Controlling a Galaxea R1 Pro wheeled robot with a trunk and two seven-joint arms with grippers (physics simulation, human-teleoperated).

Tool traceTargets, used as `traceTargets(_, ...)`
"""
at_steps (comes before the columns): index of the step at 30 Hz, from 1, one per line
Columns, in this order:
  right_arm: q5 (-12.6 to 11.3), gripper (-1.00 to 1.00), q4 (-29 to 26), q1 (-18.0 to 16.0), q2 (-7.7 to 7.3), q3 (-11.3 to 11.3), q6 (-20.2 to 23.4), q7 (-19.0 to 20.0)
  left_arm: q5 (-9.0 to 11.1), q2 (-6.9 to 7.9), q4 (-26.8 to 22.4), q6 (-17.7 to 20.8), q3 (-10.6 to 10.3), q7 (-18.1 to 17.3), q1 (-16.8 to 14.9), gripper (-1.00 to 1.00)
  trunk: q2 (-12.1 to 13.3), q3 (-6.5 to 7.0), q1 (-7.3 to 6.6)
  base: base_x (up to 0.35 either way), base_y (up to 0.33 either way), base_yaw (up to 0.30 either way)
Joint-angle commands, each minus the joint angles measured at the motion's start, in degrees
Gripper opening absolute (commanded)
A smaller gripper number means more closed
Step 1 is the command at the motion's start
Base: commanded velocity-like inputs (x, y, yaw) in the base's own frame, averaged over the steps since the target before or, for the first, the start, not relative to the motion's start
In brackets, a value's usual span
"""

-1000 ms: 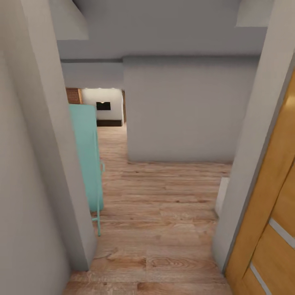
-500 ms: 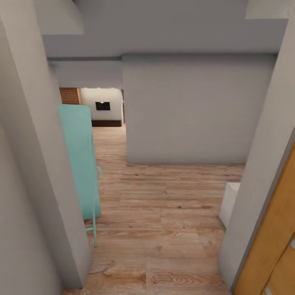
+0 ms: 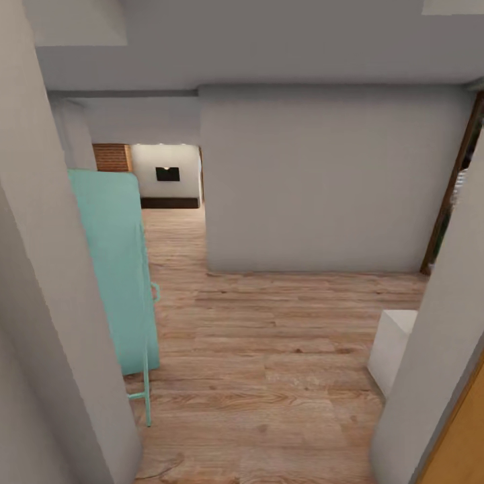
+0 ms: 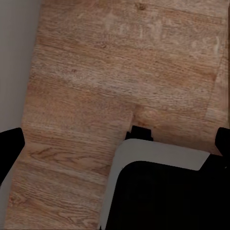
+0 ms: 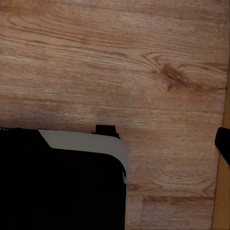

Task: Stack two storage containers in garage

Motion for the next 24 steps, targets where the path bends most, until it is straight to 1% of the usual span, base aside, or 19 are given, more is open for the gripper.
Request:
traceTargets(1,-0.4,1.00,0.2,-0.1,0.04,0.5,-0.3,-0.1,0.3,0.00,0.0,-0.2,0.0,0.0,0.0,1.00,0.0,-0.07,0.04,0.326,0.000,0.000)
traceTargets(24,-0.4,1.00,0.2,-0.1,-0.04,0.5,-0.3,-0.1,0.3,0.00,0.0,-0.2,0.0,0.0,0.0,1.00,0.0,-0.07,0.04,0.326,0.000,0.000)
